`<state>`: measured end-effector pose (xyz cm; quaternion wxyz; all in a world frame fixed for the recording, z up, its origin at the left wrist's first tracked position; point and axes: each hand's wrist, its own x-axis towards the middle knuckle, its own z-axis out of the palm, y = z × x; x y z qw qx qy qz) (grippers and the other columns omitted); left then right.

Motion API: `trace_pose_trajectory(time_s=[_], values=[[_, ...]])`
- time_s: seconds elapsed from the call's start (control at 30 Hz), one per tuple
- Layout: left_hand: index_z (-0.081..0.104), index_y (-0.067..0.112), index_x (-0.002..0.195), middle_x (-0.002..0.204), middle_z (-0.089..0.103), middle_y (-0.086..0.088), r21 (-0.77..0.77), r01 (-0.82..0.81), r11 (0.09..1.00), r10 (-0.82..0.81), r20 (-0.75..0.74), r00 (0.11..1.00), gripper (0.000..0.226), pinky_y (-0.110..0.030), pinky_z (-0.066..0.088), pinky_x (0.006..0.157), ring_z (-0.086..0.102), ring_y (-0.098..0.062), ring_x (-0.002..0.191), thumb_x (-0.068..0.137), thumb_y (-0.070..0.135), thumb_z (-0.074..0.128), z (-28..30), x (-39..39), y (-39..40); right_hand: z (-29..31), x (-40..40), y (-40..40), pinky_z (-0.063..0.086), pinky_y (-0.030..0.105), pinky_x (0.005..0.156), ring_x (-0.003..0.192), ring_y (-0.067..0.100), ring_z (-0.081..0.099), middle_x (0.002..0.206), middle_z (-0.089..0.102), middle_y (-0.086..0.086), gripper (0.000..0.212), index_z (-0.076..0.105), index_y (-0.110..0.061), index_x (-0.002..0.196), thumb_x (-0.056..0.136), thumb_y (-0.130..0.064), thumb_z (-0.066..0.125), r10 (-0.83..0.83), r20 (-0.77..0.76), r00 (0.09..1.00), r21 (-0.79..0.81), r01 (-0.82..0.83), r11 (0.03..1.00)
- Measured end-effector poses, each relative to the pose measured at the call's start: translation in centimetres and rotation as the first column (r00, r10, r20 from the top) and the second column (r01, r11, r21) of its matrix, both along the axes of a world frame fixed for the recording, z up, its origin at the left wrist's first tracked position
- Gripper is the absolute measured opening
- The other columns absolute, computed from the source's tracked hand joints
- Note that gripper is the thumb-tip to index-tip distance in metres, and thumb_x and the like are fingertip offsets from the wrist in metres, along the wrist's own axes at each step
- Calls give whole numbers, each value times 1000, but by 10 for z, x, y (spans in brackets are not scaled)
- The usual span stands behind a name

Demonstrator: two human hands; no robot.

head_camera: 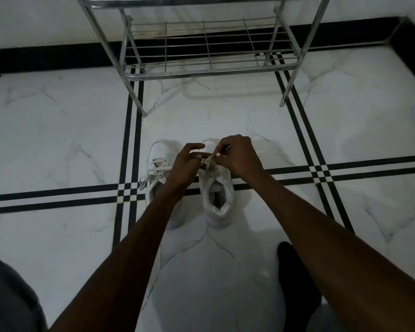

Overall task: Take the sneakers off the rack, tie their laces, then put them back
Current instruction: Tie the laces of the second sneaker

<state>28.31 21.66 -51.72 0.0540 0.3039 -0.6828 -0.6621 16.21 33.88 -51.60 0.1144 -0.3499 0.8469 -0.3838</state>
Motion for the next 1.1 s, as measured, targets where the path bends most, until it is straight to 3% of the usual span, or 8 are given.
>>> trace_pose_trajectory(time_s=[0.13,0.27,0.37,0.47,0.63,0.9,1.0,1.1], values=[[59,11,134,112,73,-10,-150,102,983,-100,15,995,42,-24,55,71,70,-17,88,95,-5,54,1,-4,0,1,8,-3,50,7,60,63,0,68,75,77,-1,5,80,-11,76,72,-9,79,-96,142,985,-82,109,991],[77,10,110,102,78,-10,-396,86,914,-60,78,995,18,-17,55,62,74,-13,76,95,10,67,1,-7,-3,5,-4,8,61,26,62,71,15,75,80,79,4,16,81,-12,82,69,-17,88,-104,353,930,-62,135,989],[80,26,99,98,80,2,-620,106,777,12,184,983,13,-38,56,83,73,-14,87,91,31,71,2,-1,-10,0,-16,24,62,31,80,83,16,76,85,80,5,29,81,-10,86,64,-26,92,-213,543,812,42,227,973],[79,34,96,93,76,9,-796,163,583,113,278,954,13,-46,35,96,67,-15,94,90,36,68,0,18,-15,-9,-23,50,58,34,88,94,19,75,93,80,8,36,78,-4,94,71,-29,87,-398,650,648,243,319,916],[80,30,88,87,73,8,-872,233,431,135,317,939,12,-57,23,108,62,-21,102,87,27,68,-7,44,-11,-23,-19,77,41,22,54,73,10,63,102,77,13,38,76,1,100,75,-25,86,-507,730,458,329,415,848],[78,25,86,83,74,7,-879,292,377,160,372,914,11,-56,31,99,54,-28,103,78,19,75,-7,50,-7,-38,-21,78,36,20,39,58,11,52,84,68,11,44,74,3,99,68,-25,88,-616,614,494,404,474,783],[79,24,87,82,73,6,-876,287,386,173,375,911,12,-54,29,97,53,-28,103,77,18,74,-10,50,-5,-40,-20,76,44,26,53,64,16,56,83,66,11,49,71,5,102,69,-27,87,-610,553,567,422,441,792],[80,25,90,88,73,7,-890,292,351,158,364,918,11,-54,27,100,49,-28,110,83,21,73,-5,45,-7,-31,-19,71,56,35,84,86,25,66,93,73,11,37,74,2,98,75,-25,85,-479,370,796,325,372,869]])
